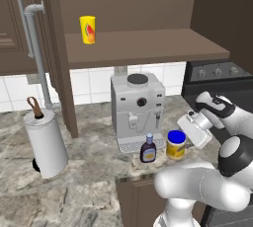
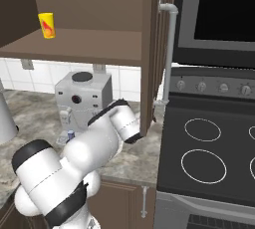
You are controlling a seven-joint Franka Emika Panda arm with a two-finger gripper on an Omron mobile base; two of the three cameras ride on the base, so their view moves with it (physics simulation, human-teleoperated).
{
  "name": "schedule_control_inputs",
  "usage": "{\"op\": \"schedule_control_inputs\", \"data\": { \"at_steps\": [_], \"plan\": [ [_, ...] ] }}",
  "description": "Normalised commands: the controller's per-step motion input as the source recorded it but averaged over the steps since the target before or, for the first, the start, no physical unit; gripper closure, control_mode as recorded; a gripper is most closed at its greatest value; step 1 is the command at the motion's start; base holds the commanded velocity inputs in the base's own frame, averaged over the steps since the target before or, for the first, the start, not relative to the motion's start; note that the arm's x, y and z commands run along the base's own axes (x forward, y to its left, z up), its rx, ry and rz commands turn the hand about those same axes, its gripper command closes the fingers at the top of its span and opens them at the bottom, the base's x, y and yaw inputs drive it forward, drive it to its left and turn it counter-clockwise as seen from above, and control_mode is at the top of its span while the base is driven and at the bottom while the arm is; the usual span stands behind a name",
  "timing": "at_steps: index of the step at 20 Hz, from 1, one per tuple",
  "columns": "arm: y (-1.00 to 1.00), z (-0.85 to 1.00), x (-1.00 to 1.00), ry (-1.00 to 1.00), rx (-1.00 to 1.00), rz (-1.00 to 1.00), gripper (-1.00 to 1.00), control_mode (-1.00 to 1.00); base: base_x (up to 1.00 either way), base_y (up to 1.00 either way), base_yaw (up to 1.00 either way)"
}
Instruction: Pick the mayonnaise and condiment bottle from the counter and place them in the cabinet.
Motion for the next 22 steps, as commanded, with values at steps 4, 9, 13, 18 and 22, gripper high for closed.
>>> {"op": "schedule_control_inputs", "data": {
  "at_steps": [4, 9, 13, 18, 22],
  "plan": [
    [0.0, 0.16, -0.14, -0.06, 0.11, 0.0, 1.0, -1.0, 0.0, 0.0, 0.0],
    [0.0, 0.46, -0.08, -0.08, 0.14, 0.0, 1.0, -1.0, 0.0, 0.0, 0.0],
    [0.21, 0.16, 0.0, -0.03, 0.05, 0.0, 1.0, -1.0, 0.0, 0.0, 0.0],
    [0.39, 0.06, 0.0, -0.03, 0.0, 0.0, 1.0, -1.0, 0.0, 0.0, 0.0],
    [0.41, 0.1, -0.09, -0.05, 0.0, -0.05, 1.0, -1.0, 0.0, 0.0, 0.0]
  ]
}}
